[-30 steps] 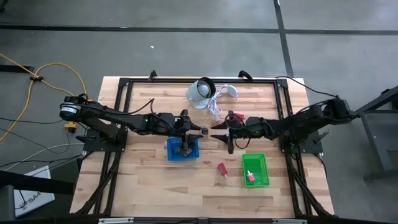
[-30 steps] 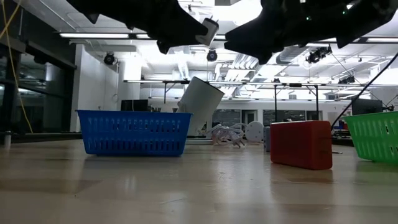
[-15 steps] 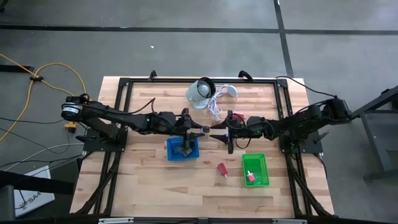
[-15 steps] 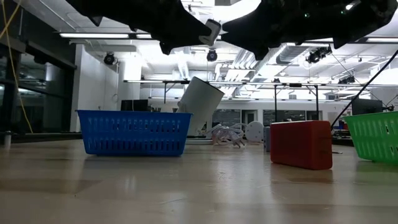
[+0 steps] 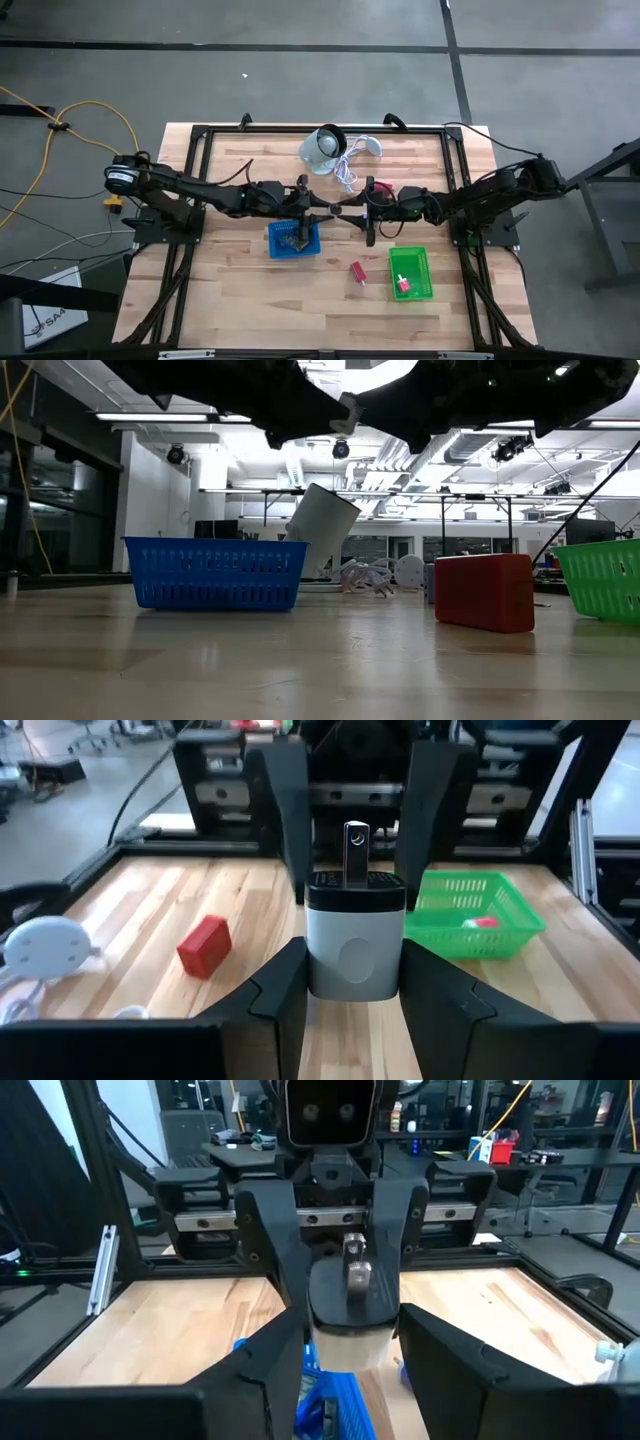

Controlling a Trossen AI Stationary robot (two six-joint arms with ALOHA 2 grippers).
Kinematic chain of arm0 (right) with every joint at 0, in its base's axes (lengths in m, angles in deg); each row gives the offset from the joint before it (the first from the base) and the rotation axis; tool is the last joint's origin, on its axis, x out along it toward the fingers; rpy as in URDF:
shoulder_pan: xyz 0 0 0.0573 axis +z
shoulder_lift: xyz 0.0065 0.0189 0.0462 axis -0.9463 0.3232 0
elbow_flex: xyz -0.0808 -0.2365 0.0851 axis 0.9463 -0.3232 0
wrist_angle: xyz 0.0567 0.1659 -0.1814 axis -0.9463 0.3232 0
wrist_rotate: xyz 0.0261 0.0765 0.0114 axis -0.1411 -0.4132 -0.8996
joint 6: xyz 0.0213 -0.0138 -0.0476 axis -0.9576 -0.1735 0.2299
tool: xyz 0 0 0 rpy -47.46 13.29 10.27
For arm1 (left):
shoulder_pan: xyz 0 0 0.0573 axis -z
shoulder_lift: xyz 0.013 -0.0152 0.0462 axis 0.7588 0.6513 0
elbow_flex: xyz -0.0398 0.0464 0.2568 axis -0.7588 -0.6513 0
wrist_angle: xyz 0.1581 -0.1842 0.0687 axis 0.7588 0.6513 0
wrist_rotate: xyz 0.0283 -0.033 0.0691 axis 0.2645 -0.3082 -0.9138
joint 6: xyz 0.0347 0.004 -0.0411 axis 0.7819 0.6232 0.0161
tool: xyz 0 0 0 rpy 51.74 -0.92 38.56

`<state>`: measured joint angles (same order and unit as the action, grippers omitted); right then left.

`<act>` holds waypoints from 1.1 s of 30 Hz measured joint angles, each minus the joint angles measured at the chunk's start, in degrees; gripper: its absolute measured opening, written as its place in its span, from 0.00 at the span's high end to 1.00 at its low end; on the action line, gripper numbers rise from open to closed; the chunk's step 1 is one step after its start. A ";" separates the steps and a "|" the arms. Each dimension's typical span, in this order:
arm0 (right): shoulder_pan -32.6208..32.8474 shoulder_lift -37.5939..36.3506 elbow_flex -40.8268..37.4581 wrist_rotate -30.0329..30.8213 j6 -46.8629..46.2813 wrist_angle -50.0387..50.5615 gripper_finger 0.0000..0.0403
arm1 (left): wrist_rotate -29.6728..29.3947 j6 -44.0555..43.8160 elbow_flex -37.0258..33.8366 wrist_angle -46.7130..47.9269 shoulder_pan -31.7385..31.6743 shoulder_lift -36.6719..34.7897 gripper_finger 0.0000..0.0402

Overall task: Pick & Place Office items
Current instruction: Put the white charger adapter into the green bin

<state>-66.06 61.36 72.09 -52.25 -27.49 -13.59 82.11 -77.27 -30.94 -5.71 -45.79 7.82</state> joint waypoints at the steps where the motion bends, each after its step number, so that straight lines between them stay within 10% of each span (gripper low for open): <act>1: 0.00 0.00 0.00 -0.01 0.11 -0.02 0.62 | 0.42 0.22 0.00 -0.84 0.00 0.26 0.69; 33: 0.00 0.00 0.00 -1.64 0.65 -0.83 0.71 | 0.97 0.37 -0.04 -4.51 0.00 1.68 0.69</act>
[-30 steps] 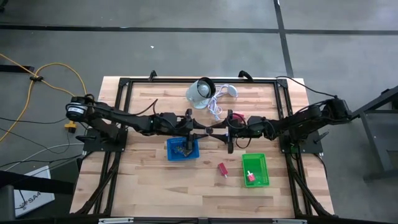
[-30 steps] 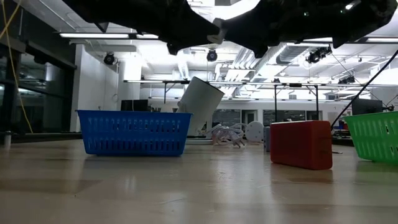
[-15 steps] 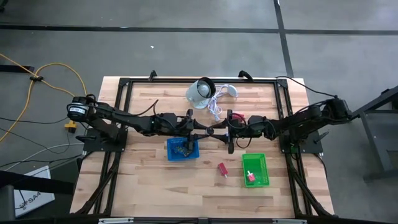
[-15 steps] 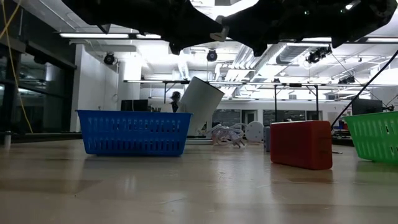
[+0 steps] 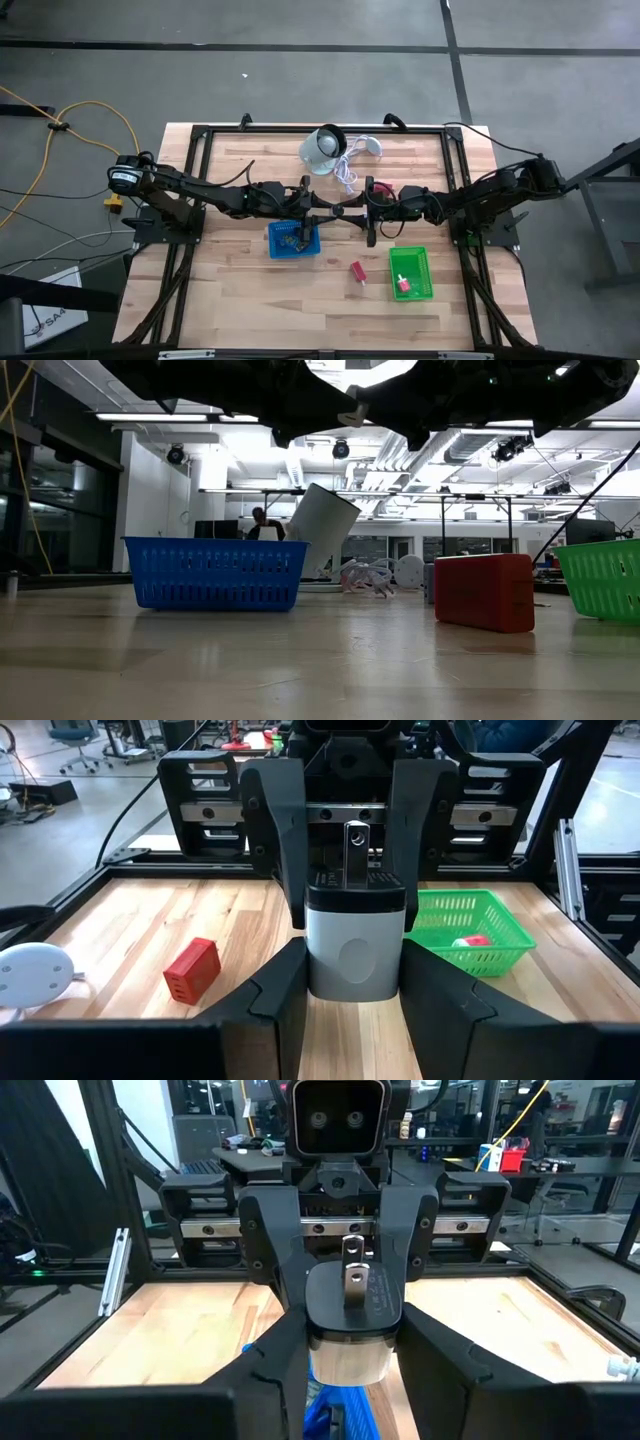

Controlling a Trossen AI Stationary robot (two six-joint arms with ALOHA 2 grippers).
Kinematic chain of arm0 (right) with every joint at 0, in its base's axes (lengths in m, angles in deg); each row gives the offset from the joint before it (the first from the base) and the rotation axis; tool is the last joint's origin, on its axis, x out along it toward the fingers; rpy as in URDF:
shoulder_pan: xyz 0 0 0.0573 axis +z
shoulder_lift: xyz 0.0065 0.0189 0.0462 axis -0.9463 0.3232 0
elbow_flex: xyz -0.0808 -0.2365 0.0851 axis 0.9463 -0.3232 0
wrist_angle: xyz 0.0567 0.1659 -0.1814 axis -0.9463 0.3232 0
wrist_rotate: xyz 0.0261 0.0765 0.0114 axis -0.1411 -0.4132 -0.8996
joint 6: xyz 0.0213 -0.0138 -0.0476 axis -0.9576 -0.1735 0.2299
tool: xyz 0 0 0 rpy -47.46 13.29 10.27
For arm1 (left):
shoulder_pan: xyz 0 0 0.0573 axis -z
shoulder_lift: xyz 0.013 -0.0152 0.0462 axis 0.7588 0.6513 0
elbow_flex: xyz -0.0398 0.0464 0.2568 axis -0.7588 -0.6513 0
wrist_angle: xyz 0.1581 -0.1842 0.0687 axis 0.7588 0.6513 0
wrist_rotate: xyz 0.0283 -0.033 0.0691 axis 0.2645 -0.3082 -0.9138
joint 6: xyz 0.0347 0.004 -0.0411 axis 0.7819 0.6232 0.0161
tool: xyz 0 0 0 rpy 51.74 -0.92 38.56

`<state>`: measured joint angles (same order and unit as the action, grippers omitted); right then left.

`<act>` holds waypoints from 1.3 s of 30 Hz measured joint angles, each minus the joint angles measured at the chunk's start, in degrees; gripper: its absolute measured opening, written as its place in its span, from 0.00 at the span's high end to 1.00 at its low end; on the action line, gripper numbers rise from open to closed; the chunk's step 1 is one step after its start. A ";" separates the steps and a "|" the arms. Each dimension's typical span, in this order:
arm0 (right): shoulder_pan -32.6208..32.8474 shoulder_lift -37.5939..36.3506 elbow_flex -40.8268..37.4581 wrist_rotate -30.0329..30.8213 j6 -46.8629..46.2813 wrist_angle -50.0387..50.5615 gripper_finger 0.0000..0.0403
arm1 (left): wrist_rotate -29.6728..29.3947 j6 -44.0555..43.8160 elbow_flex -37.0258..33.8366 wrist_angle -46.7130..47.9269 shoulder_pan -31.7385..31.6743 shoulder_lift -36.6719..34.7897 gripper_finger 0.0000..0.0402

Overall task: Pick & Place Office items
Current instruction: Put the white charger adapter into the green bin

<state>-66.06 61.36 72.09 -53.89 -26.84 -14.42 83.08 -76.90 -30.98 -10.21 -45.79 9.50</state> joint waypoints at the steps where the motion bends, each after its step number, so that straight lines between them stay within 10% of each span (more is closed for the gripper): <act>1: 0.00 0.00 -0.01 0.00 0.02 0.00 0.70 | 0.00 0.00 0.00 0.00 0.00 0.00 0.69; 21: 0.02 0.00 0.00 -0.19 0.14 -0.02 0.72 | -0.15 0.13 0.00 -0.09 -0.02 0.00 0.45; 39: 0.64 -1.71 0.02 1.84 0.55 3.28 0.73 | 3.78 -0.11 0.00 -0.26 0.26 0.00 0.44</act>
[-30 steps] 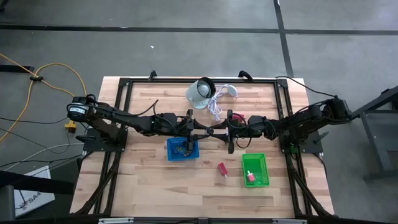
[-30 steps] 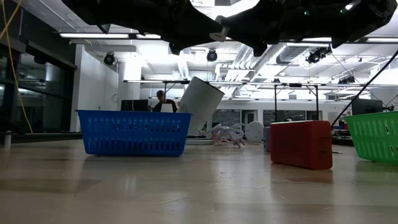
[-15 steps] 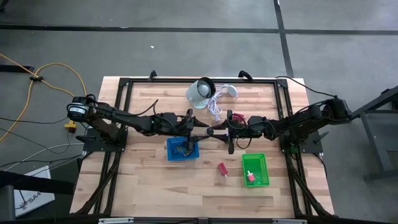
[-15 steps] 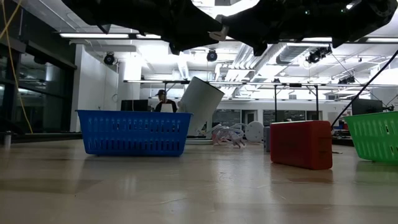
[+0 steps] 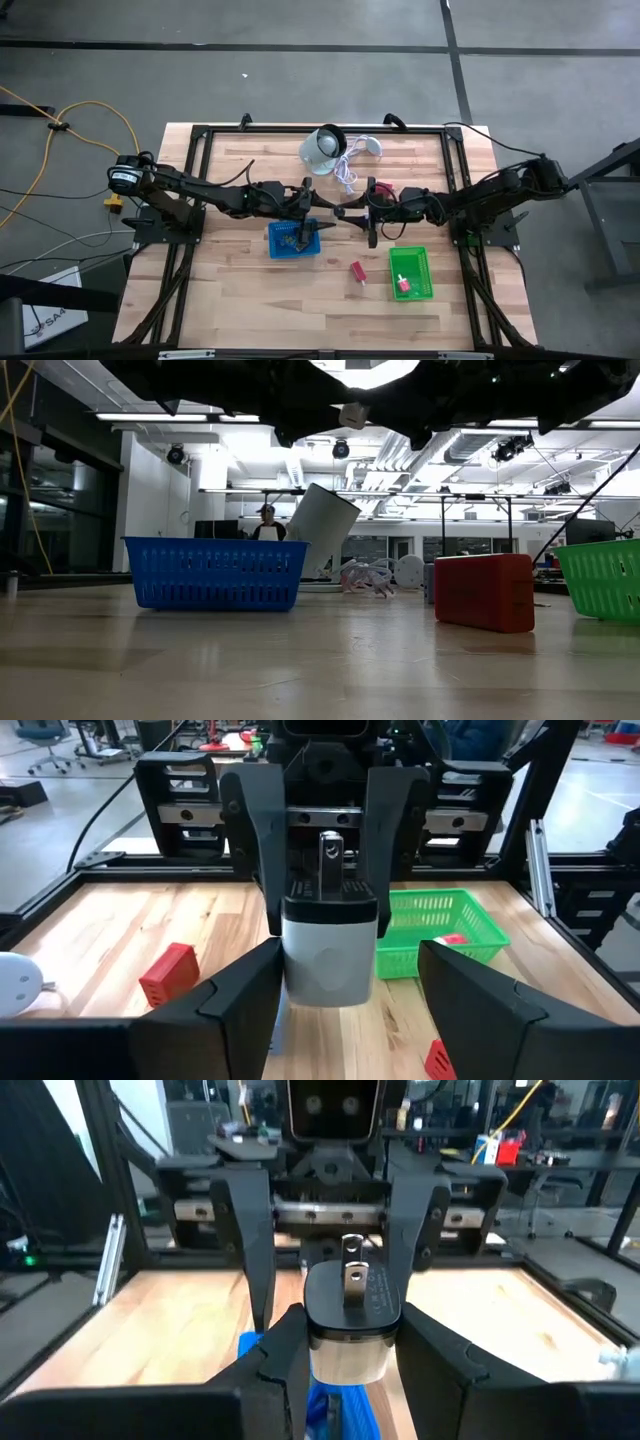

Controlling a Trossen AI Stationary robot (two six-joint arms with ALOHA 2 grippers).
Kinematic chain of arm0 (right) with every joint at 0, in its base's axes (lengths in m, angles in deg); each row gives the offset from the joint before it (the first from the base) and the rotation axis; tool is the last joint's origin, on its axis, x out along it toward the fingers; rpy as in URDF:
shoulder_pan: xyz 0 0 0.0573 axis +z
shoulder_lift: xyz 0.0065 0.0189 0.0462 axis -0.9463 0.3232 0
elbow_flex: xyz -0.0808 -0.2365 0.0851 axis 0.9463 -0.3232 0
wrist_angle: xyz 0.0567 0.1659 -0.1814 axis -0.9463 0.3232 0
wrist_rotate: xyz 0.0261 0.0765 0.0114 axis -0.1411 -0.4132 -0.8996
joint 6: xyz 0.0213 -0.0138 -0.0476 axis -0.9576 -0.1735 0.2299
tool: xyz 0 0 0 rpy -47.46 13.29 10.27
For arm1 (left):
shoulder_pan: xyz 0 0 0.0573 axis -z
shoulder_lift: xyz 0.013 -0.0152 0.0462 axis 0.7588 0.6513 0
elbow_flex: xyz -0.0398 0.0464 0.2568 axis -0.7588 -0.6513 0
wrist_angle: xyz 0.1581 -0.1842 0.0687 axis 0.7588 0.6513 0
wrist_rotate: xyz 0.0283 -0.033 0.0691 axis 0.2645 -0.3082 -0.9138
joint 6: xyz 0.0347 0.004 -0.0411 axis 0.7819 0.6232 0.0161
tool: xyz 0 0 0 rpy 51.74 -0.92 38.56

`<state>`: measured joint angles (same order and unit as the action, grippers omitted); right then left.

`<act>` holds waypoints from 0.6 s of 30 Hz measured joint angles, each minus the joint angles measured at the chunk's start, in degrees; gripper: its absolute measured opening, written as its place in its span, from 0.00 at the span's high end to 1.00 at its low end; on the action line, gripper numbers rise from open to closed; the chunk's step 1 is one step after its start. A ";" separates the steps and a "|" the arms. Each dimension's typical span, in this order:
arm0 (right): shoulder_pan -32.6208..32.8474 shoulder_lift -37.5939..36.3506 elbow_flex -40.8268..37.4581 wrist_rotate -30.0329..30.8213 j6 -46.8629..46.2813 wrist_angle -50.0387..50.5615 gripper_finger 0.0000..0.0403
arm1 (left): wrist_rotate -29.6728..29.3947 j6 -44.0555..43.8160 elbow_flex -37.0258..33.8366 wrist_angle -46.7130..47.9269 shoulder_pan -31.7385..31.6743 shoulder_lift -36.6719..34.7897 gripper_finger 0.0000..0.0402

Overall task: Pick & Place Office items
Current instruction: Put the white charger adapter into the green bin

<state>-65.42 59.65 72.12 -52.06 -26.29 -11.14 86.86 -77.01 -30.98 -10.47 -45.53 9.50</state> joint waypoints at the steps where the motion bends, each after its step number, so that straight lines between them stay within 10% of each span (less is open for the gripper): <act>1: 0.25 -0.89 0.00 0.49 0.00 1.58 0.73 | 0.04 0.00 0.00 -0.04 0.02 -0.02 0.44; 18: 14.82 -23.26 0.02 10.61 -29.19 46.32 0.73 | 0.04 -0.89 0.00 1.27 0.04 -0.02 0.44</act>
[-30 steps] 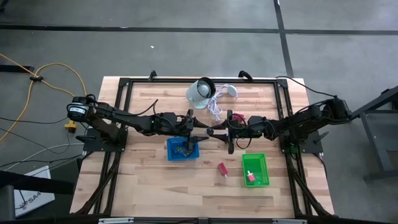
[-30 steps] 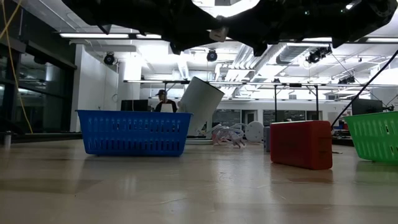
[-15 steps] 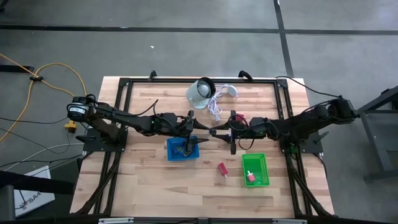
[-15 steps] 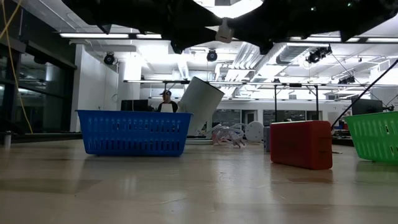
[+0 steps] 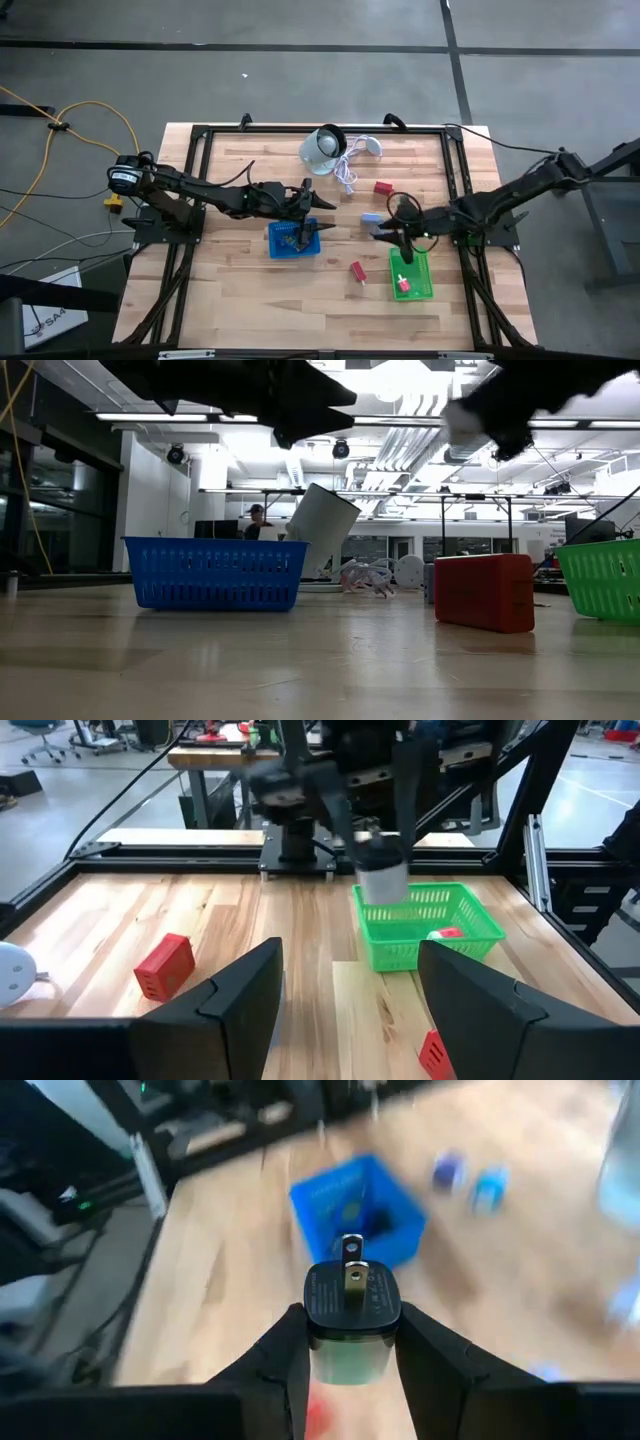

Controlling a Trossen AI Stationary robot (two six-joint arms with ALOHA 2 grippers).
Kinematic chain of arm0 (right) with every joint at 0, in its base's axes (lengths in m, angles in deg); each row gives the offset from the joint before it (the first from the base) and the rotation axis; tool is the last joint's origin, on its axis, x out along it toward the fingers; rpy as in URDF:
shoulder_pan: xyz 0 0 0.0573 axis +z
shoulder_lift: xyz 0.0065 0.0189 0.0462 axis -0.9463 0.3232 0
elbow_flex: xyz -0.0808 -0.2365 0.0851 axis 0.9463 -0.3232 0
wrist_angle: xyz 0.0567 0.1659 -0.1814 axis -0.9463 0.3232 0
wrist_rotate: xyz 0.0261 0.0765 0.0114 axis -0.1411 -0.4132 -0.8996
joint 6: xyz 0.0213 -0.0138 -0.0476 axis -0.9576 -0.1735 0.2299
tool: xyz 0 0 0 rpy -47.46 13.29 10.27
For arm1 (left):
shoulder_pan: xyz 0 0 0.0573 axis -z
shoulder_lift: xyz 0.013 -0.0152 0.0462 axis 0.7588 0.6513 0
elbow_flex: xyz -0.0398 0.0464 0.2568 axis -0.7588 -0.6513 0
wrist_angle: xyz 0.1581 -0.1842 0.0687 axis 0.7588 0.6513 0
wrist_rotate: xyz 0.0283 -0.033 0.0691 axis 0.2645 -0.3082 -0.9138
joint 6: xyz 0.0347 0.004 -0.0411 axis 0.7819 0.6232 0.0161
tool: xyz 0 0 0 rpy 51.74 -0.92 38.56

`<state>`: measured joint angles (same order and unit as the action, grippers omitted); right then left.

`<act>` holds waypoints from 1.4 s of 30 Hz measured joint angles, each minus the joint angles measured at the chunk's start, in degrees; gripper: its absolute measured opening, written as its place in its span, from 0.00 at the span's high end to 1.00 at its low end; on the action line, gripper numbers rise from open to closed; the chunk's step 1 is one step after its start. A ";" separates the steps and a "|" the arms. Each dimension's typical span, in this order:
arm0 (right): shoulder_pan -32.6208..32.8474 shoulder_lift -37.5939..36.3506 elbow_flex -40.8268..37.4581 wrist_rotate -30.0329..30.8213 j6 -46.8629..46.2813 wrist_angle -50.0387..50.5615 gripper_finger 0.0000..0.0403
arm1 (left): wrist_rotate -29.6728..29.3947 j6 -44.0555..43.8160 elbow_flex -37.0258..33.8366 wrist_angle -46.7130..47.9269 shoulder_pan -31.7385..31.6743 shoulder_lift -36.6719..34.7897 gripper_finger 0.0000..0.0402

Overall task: Pick & Place Office items
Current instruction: Put the white charger adapter into the green bin

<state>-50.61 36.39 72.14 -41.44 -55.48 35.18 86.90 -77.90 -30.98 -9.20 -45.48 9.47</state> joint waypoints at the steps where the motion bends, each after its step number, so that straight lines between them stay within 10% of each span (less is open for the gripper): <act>1: 1.30 -0.62 0.00 -0.07 -3.43 2.13 0.73 | 0.00 -0.04 0.00 0.15 0.00 0.00 0.44; 17: 17.03 -0.18 -0.09 -3.98 -42.07 23.02 0.73 | -0.07 -0.14 0.00 0.69 0.00 0.00 0.44; 42: 18.86 12.41 -0.09 -15.60 -50.53 23.62 0.60 | -0.12 -0.14 0.00 0.67 0.00 0.00 0.44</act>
<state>-31.75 48.79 72.05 -57.04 -106.00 58.80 86.78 -78.04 -30.98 -8.53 -45.48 9.47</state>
